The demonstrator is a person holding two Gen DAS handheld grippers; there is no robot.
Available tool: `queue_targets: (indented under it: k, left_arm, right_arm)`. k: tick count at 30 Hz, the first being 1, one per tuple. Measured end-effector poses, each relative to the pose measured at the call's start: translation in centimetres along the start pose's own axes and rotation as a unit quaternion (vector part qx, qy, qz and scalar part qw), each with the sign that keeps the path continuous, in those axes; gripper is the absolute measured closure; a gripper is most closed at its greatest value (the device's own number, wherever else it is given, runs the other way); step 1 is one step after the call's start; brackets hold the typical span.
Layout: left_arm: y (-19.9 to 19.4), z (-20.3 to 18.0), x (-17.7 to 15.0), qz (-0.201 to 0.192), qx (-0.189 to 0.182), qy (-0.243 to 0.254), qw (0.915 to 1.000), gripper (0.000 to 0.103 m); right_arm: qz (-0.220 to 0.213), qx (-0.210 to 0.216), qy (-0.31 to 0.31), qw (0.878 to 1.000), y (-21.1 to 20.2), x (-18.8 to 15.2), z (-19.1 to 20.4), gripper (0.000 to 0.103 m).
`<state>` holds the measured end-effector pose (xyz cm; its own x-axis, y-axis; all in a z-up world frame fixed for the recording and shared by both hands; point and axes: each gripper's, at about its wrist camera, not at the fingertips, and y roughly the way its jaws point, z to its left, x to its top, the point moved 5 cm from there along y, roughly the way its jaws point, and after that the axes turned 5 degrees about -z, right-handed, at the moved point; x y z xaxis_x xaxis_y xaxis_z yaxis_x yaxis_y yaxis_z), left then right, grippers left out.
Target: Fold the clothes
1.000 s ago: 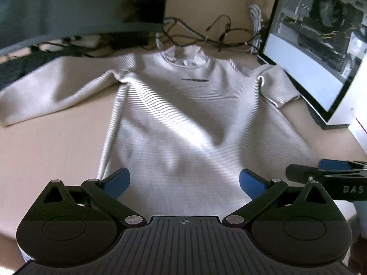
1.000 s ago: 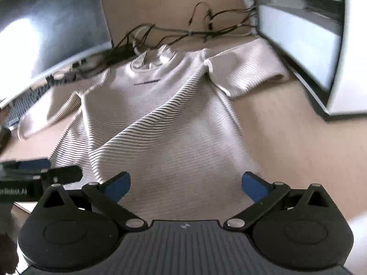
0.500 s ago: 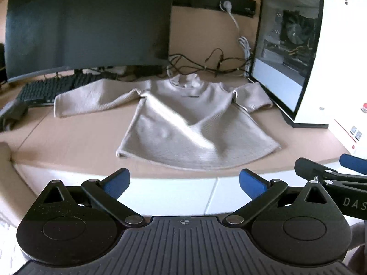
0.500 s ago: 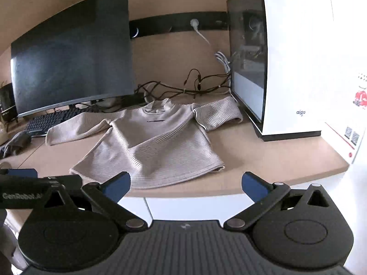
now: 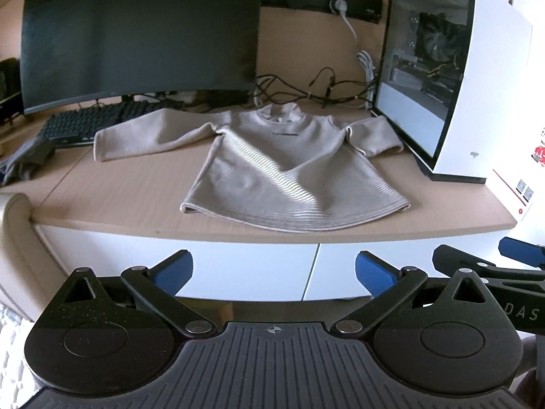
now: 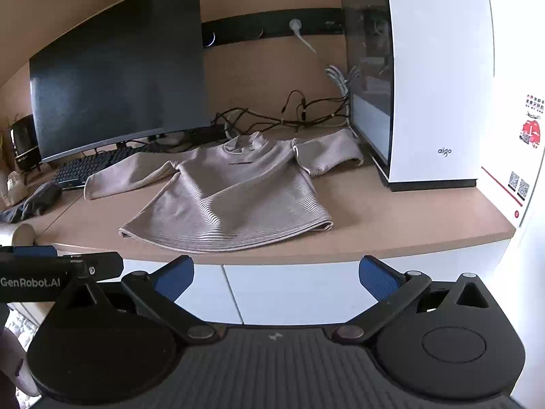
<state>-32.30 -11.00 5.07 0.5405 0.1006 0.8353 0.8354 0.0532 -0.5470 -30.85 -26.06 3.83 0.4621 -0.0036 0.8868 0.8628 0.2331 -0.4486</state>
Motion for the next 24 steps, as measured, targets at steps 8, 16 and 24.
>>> queue_targets:
  k: [8, 16, 24]
  left_arm:
    - [-0.2, 0.25, -0.72, 0.01, 0.002, -0.009, 0.9999, 0.0]
    - [-0.08, 0.47, -0.73, 0.015, -0.001, -0.011, 0.9998, 0.0]
    - [0.11, 0.62, -0.71, 0.018, -0.001, -0.012, 0.9998, 0.0]
  right_arm:
    - [0.009, 0.003, -0.003, 1.0, 0.02, -0.49, 0.47, 0.0]
    - [0.011, 0.002, -0.006, 1.0, 0.01, -0.47, 0.41, 0.0]
    - [0.014, 0.003, -0.008, 1.0, 0.28, -0.34, 0.4, 0.0]
